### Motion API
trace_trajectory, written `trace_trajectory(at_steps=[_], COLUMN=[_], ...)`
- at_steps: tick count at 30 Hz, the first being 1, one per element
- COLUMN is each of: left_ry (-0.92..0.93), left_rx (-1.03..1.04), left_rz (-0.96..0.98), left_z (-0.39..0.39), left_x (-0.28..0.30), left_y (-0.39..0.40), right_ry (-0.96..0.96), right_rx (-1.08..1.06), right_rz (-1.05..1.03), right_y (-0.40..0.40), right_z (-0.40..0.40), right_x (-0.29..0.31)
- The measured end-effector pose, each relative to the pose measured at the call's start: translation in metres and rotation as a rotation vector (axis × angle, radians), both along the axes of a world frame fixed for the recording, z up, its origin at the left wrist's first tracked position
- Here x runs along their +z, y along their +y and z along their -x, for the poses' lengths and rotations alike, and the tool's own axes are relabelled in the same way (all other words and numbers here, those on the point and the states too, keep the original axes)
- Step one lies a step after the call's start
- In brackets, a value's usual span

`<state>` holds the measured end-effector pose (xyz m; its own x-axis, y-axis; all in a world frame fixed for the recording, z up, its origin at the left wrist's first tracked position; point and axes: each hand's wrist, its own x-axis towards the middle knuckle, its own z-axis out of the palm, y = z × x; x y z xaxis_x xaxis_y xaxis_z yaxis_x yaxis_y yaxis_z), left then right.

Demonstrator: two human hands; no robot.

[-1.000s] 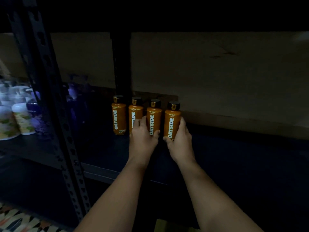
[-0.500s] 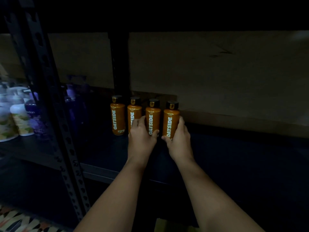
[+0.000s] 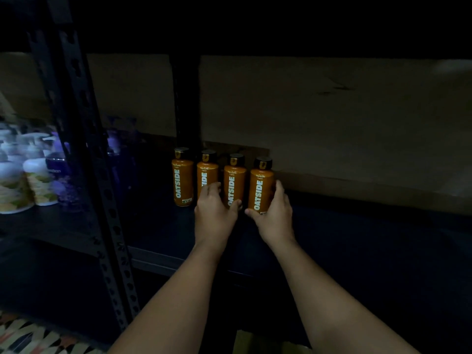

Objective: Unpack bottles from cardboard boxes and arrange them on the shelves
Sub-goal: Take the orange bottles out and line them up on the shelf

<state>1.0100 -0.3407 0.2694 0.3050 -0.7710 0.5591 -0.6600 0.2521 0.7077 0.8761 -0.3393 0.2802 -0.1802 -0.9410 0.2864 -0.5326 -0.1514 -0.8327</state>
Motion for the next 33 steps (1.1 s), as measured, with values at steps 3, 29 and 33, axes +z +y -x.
trace_trajectory(at_steps=[3,29,33], left_ry=[0.037,-0.251,-0.267], left_rx=[-0.043,-0.404,-0.497], left_rz=[-0.022,-1.272,-1.373], left_z=[0.000,0.050,0.054], left_x=[0.003,-0.357,-0.372], left_y=[0.020,0.257,0.258], right_ry=[0.000,0.438,0.977], right_rx=[0.000,0.033,0.313], right_rz=[0.013,-0.807,-0.864], right_y=[0.019,0.275,0.289], right_z=[0.008,0.141,0.136], right_x=[0.002,-0.303,-0.320])
